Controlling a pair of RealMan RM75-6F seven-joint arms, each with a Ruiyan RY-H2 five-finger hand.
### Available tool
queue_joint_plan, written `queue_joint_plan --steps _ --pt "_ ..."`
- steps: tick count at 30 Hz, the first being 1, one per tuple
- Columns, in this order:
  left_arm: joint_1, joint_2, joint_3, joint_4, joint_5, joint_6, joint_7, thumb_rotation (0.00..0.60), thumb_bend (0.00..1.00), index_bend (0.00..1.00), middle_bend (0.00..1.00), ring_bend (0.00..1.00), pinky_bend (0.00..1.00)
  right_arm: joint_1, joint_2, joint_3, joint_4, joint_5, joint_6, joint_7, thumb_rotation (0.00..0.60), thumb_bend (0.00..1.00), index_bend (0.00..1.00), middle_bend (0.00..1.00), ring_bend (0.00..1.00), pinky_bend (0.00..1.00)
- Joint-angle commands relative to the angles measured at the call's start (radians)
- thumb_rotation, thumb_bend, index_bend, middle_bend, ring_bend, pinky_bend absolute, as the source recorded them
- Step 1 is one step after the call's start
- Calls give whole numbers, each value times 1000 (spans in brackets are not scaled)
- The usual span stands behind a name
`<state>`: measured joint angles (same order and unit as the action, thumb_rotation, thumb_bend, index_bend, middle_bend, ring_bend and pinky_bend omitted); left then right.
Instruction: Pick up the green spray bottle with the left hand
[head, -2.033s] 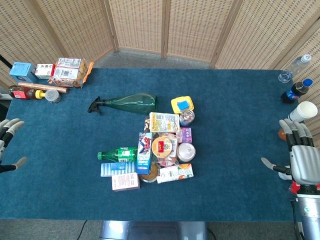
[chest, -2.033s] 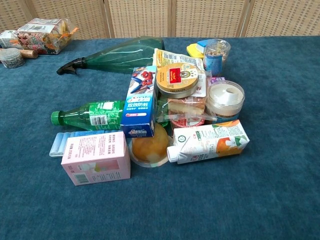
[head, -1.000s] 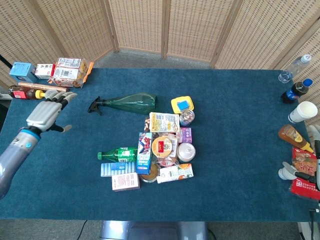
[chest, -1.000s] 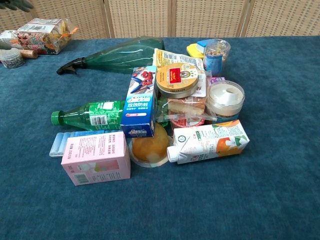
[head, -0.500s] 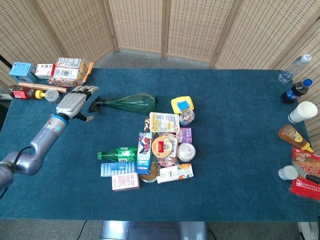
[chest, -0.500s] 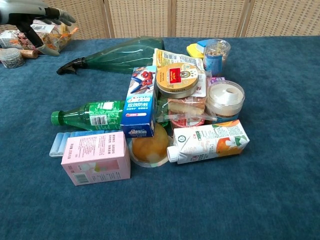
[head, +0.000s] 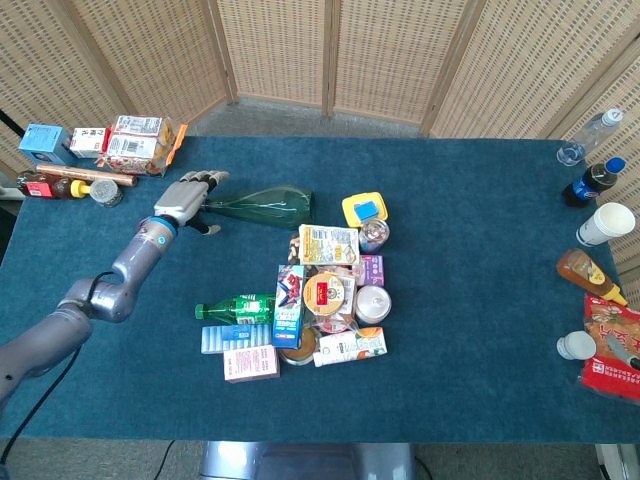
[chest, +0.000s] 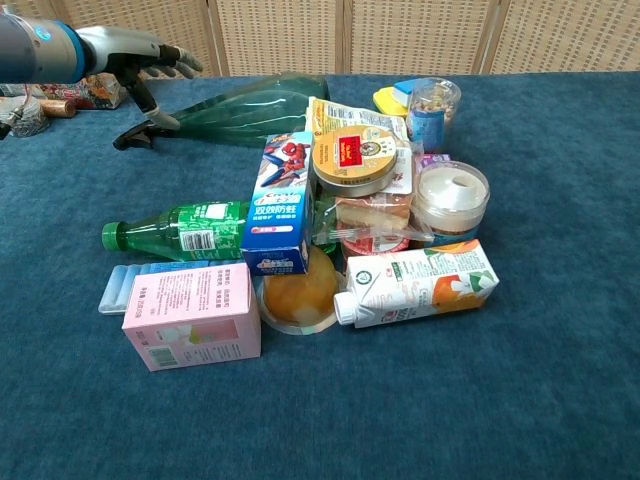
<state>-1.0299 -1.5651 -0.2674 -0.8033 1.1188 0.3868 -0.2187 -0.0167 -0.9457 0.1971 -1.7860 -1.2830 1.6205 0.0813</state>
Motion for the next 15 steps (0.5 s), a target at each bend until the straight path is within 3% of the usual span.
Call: queue_joint_plan --steps 1,6,9,15 --pt "-30 -55 -1 70 0 -35 -19 600 299 6 15 0 0 -5 1 2 0 3 2 7 511 113 0 75 0 0" --pt "-62 -122 2 165 -17 -66 1 600 299 43 46 13 0 -16 2 1 2 5 4 26 513 113 0 74 0 0" --pt "-79 -155 2 213 -26 -82 12 600 298 97 86 76 0 -24 5 0 4 4 9 33 514 112 0 75 0 0" --pt "-98 -203 5 276 -34 -93 40 600 323 295 299 395 33 -39 15 3 -4 0 20 52 513 115 0 75 0 0"
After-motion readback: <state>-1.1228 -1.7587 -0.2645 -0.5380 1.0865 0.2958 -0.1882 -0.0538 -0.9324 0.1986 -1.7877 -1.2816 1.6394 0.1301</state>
